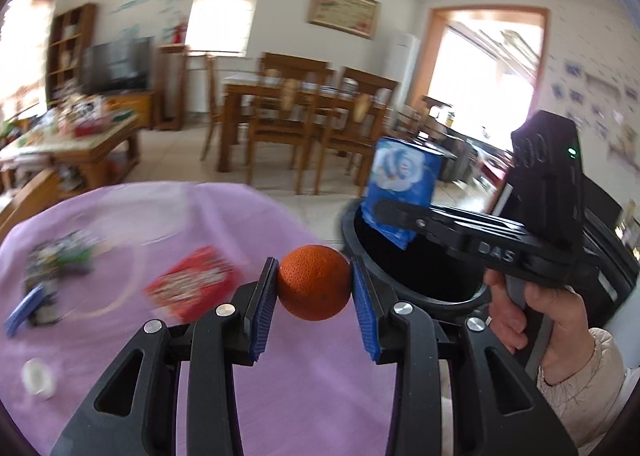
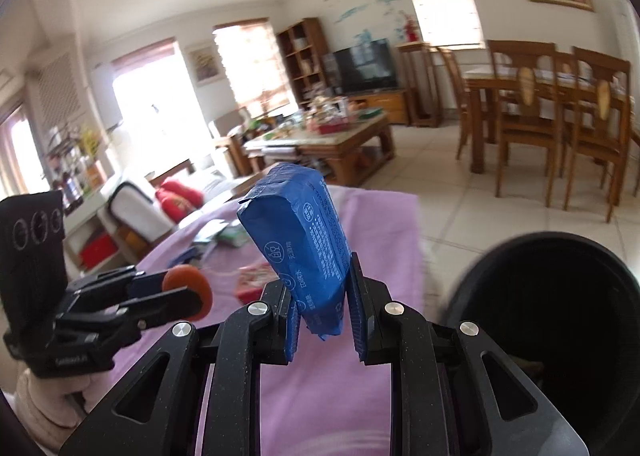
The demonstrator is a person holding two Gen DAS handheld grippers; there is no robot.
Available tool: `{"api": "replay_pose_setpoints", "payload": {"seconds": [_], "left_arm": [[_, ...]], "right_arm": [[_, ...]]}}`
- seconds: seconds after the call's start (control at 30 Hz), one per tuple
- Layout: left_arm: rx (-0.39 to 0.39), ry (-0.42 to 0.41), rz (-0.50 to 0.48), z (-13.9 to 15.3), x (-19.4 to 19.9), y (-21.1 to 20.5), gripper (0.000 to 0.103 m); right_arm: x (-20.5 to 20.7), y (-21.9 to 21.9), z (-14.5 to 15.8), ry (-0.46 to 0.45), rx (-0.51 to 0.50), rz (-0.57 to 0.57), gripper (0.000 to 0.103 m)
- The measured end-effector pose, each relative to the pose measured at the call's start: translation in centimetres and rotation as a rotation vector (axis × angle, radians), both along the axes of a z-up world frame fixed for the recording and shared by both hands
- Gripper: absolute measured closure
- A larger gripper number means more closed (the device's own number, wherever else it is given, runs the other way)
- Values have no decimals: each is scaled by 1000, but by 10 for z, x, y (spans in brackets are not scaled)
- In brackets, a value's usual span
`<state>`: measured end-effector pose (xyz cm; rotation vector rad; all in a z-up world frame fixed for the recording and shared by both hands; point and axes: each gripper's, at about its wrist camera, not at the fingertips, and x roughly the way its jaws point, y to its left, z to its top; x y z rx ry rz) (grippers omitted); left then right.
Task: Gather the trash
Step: 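Carry the orange and blue packet to the bin and open both tools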
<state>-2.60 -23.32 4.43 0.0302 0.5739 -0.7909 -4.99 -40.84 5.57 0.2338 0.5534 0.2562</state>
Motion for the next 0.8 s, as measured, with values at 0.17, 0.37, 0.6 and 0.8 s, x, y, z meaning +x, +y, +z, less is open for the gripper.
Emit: {"api": "replay_pose_setpoints", "payload": {"seconds": [0.17, 0.37, 0.6, 0.8], "left_arm": [[25, -29, -114, -2, -6, -68, 66], [53, -39, -200, -10, -9, -127, 66], [94, -10, -233, -30, 1, -165, 66], [127, 21, -231, -43, 10, -179, 66]], "right_arm": [[-30, -72, -11, -8, 41, -136, 82], [-59, -142, -34, 7, 82, -253, 82], [-74, -195, -71, 52, 125, -313, 82], [-72, -210, -89, 72, 141, -325, 82]]}}
